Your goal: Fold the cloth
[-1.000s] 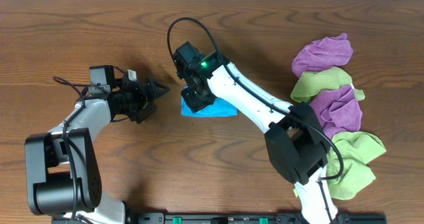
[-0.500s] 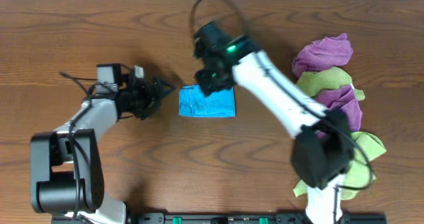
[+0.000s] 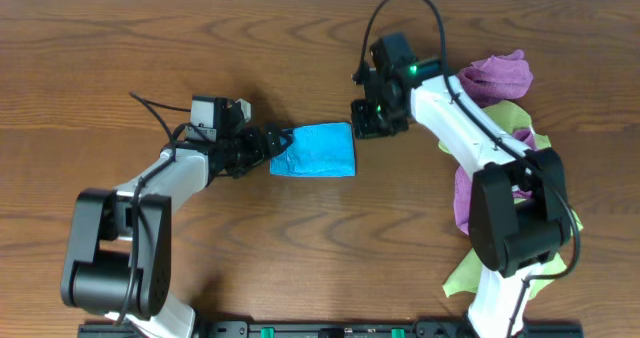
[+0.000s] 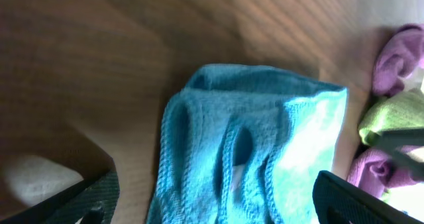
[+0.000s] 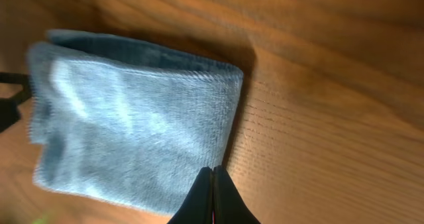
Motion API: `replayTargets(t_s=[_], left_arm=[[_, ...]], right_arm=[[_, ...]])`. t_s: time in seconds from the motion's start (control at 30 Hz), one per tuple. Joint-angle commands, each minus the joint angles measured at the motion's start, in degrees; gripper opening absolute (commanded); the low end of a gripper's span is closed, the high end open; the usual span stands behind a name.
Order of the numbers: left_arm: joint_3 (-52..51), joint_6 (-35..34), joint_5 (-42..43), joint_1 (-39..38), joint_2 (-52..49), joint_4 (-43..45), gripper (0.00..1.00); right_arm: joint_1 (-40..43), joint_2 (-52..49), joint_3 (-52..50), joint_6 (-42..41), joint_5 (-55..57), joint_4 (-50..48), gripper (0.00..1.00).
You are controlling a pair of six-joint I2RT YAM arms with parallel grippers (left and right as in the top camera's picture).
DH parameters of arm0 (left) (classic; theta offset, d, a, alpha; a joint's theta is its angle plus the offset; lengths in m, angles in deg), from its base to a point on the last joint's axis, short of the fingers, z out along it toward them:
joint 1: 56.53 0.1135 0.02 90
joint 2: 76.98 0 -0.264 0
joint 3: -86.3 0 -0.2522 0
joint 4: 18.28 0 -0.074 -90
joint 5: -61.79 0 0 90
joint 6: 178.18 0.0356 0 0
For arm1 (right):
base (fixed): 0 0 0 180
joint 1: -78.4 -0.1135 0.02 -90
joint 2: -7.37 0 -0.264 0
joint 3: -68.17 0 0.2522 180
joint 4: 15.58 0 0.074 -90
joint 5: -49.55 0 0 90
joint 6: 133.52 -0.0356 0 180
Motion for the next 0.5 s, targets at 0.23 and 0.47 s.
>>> replayTargets(t_s=[0.23,0.47], left_arm=[[-0.2,-0.5,3.9,0.0,-7.4,2.7,0.95],[-0.2,0.0,7.5,-0.3,-7.4,2.0,0.95]], right_arm=[[0.0,-2.7,-5.8,-4.2,0.3,-7.0,0.01],[-0.2,-6.1,-5.8,-6.5,1.7,-7.3,0.01]])
